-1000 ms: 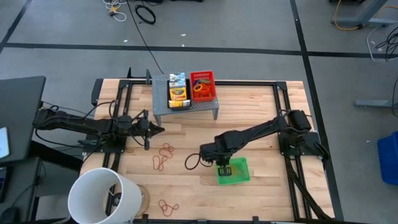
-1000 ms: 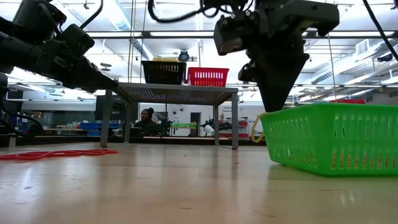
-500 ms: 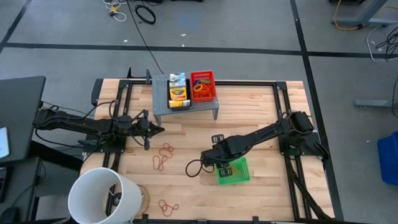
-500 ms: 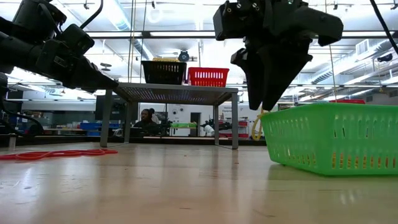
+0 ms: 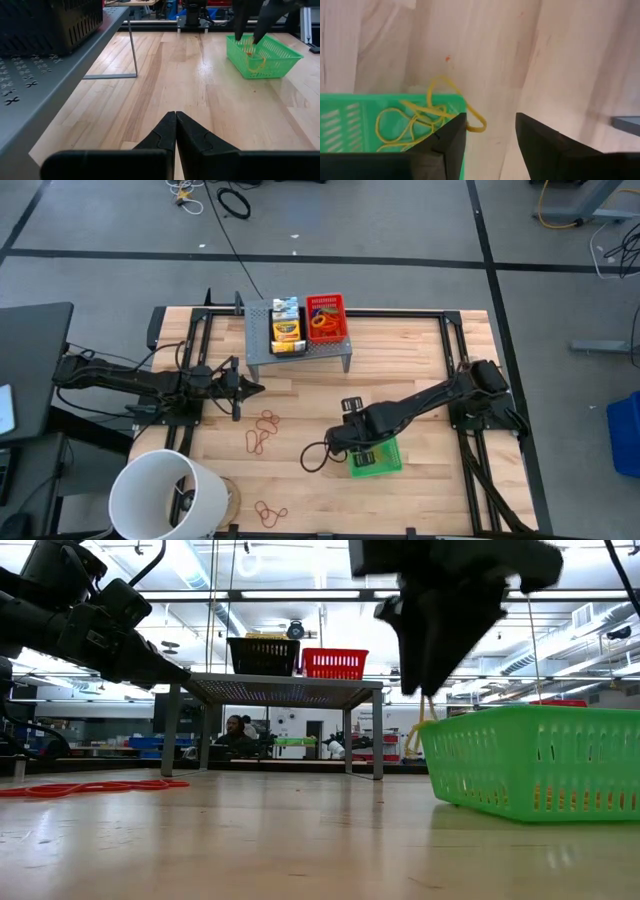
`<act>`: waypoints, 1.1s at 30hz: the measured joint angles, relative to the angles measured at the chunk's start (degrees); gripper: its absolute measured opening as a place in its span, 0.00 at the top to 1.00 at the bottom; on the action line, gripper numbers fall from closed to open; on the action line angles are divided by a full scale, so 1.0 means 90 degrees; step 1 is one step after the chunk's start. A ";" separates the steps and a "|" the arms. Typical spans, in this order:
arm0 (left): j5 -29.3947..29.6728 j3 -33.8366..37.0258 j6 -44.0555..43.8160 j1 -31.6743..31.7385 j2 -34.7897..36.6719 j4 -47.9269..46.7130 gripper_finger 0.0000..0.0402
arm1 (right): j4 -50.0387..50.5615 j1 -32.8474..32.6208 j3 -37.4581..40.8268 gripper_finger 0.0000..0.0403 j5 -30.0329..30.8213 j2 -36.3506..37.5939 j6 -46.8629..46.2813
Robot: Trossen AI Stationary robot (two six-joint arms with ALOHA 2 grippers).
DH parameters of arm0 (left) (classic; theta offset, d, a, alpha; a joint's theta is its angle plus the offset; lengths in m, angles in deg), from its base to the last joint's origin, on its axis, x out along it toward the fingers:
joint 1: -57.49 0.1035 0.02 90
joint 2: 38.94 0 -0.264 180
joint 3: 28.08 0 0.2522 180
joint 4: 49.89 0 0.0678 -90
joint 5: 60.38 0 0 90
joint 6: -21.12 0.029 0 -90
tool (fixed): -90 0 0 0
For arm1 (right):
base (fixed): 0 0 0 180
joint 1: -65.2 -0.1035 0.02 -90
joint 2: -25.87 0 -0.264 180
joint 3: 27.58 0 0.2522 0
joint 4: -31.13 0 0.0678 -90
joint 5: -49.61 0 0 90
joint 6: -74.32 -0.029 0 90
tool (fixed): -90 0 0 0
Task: Pick & Place Office Desk Supplies
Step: Put the yellow rubber band into the green bin, then put the top red rubber band into the green bin
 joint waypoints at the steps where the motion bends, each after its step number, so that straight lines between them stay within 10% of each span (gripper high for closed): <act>1: 0.0000 0.0000 0.0000 0.0000 -0.0002 0.0000 0.97 | 0.0092 -0.0043 -0.0121 0.56 0.0067 0.0000 -0.0062; 18: 0.0000 0.0000 0.0000 0.0000 -0.0002 -0.0002 0.97 | 0.2412 -0.0854 -0.1526 0.56 0.0150 0.0022 -0.1901; 33: -0.0121 0.0000 -0.0002 0.0002 -0.0002 0.0005 0.97 | 0.0714 -0.0742 -0.0210 0.56 -0.0439 0.0002 -0.1204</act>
